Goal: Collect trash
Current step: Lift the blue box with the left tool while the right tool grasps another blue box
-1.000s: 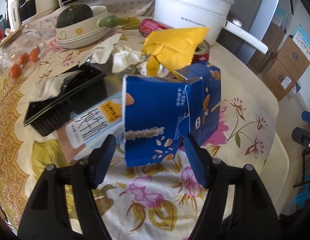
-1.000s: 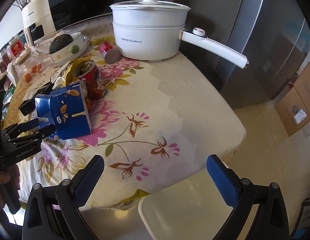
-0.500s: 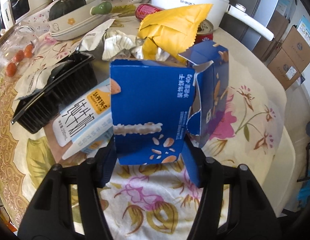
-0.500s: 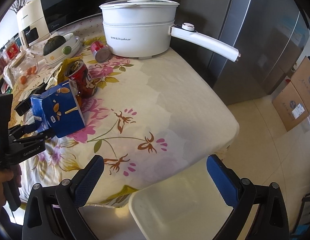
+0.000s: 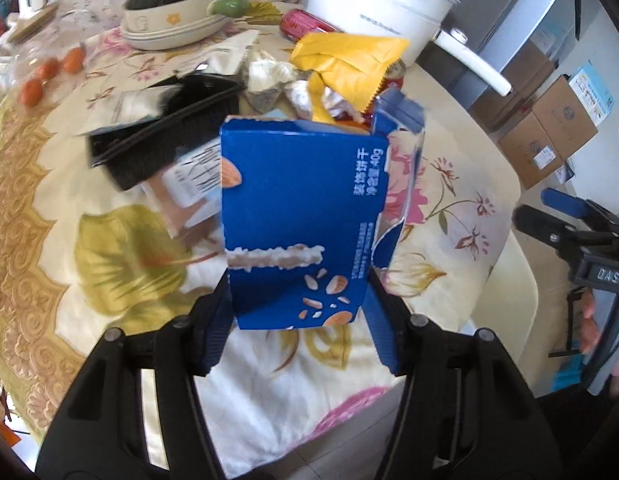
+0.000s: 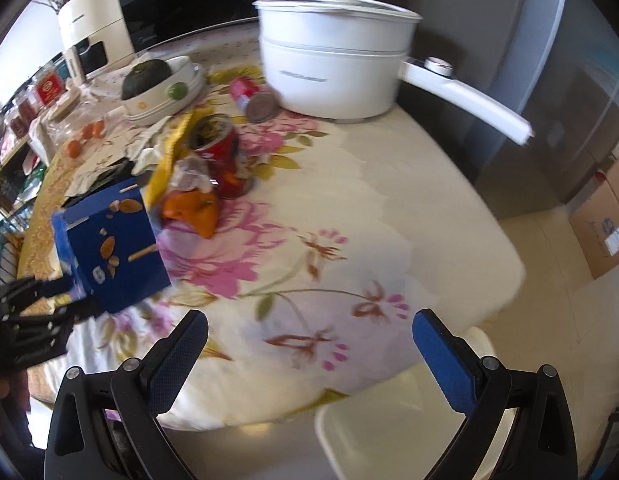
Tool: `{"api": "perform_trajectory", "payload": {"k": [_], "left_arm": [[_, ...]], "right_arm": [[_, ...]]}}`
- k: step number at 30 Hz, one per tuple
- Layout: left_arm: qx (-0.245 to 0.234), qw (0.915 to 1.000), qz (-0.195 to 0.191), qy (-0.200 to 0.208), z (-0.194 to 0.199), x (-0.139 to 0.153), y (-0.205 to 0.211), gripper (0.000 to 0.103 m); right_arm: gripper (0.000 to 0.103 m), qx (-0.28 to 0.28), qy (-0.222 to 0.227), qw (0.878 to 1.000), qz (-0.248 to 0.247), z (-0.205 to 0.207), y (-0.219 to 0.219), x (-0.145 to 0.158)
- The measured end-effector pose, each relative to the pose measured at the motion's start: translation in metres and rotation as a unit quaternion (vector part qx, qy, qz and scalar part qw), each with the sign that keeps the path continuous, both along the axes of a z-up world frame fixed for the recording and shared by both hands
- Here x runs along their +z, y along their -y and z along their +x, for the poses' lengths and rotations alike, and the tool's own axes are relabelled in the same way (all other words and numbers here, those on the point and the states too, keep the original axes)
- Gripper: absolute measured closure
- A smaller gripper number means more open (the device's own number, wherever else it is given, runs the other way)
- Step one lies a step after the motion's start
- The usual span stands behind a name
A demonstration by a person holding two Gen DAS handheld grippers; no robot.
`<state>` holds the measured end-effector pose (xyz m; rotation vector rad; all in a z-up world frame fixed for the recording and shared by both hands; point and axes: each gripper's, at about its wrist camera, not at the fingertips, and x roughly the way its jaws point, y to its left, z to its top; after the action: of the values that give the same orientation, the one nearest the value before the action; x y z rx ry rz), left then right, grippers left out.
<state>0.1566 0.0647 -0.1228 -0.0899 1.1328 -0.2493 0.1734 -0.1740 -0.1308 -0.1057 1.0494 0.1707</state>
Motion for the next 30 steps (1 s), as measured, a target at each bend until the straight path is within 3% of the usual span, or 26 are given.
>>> {"api": "perform_trajectory", "payload": {"k": [3,10,16,22,26,30], "left_arm": [[-0.001,0.9980,0.062,-0.007,-0.008,-0.006,-0.009,0.041],[0.020,0.9978,0.032,-0.055,-0.015,-0.030,-0.043,0.041],[0.025,0.9963,0.048,-0.067,-0.018,-0.043,-0.062,0.040],[0.037,0.9957,0.050,-0.069,-0.026,-0.048,-0.083,0.041],[0.013,0.9951,0.080,-0.057,-0.032,-0.051,-0.085,0.042],[0.033,0.9948,0.087,-0.042,-0.035,-0.040,-0.095,0.043]], "right_arm": [[0.000,0.010,-0.004,1.000,0.004,0.002,-0.018,-0.003],[0.000,0.063,-0.034,0.997,0.021,-0.002,-0.066,-0.017],[0.000,0.084,-0.040,0.995,0.028,-0.005,-0.092,-0.023],[0.000,0.092,-0.045,0.994,0.041,-0.001,-0.102,-0.027],[0.000,0.099,-0.047,0.993,0.042,-0.001,-0.110,-0.030],[0.000,0.118,-0.041,0.992,0.032,-0.004,-0.123,-0.032]]}}
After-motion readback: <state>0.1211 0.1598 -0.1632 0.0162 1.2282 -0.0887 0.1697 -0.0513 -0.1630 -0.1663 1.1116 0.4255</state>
